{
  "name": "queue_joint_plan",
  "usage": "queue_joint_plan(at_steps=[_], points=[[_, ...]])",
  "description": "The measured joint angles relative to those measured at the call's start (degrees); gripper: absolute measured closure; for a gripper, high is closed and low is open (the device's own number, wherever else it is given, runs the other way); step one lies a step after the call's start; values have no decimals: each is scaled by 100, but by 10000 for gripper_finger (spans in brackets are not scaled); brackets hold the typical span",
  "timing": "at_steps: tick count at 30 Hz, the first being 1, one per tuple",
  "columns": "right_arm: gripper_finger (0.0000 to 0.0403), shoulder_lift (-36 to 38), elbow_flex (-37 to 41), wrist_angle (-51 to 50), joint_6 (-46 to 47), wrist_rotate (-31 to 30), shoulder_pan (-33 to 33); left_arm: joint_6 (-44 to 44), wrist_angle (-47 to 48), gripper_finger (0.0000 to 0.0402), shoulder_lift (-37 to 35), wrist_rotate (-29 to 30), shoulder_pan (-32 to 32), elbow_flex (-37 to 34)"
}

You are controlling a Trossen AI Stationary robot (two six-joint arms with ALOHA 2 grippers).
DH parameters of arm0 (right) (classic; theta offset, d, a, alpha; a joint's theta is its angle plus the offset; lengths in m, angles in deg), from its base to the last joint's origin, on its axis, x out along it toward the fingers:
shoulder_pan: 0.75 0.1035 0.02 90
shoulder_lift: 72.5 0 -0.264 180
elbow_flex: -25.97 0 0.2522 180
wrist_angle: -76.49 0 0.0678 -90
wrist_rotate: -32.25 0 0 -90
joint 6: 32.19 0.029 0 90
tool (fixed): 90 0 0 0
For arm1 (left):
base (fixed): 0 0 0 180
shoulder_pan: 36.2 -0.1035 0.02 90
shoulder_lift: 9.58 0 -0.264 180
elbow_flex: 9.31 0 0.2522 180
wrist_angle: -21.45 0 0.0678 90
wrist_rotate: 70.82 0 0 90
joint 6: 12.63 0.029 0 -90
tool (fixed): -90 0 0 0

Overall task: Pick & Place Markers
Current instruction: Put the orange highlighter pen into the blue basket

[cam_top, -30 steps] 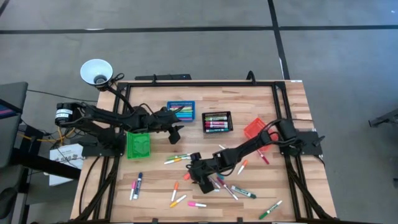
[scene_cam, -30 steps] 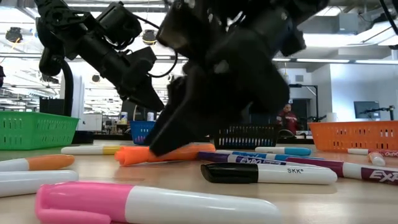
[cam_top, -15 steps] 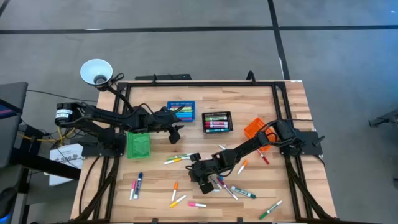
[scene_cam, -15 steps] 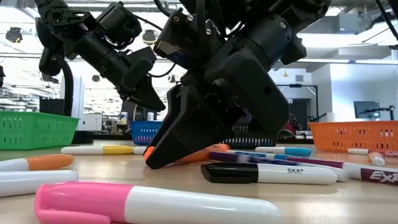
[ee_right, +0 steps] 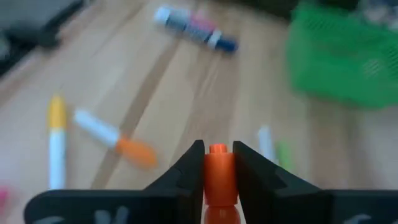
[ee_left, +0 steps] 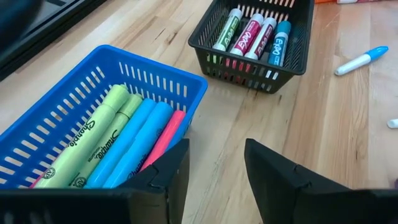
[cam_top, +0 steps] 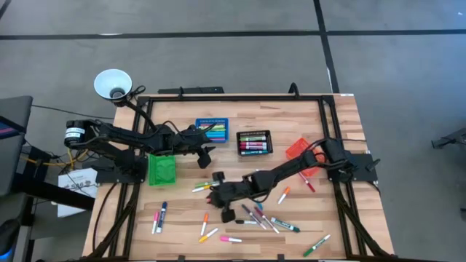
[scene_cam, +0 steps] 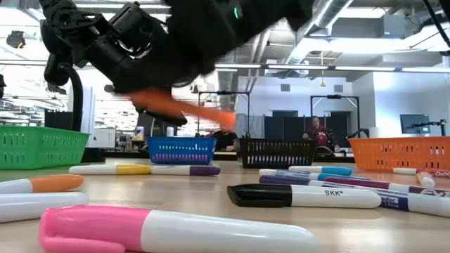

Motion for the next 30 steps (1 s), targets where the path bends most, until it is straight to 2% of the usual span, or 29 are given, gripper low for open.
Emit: queue_joint_plan(at_steps=[2, 8, 11, 14, 16, 19, 22, 25, 28, 30], points=[[336, 286, -64, -222, -1, -299, 45, 1, 2, 253, 0, -25, 16, 0], [345, 1527, -90, -639, -270, -501, 189, 1, 12, 253, 0, -36, 85, -2], [346, 2146, -61, -660, -534, -826, 339, 1, 17, 253, 0, -32, 83, -2], [346, 2696, 313, -597, -534, -1011, 400, -1, 17, 253, 0, -38, 85, -2], [346, 2927, 868, -279, -359, -1110, 413, -1, 6, 253, 0, -161, 87, -2], [346, 2982, 2030, 1374, -366, -1188, 340, 65, -236, 253, 0, -655, 159, -7], [346, 2751, 3078, 4010, -585, -1310, 100, 367, -882, 253, 0, -1281, 401, -7], [346, 2346, 3761, 6121, -233, -1373, -255, 629, -1649, 253, 0, -1411, 767, -7], [346, 1987, 4023, 7430, 215, -1362, -525, 846, -2277, 253, -2, -1415, 1038, -7], [346, 1763, 4036, 7737, 325, -1287, -617, 882, -2596, 253, -2, -1415, 1143, -7]])
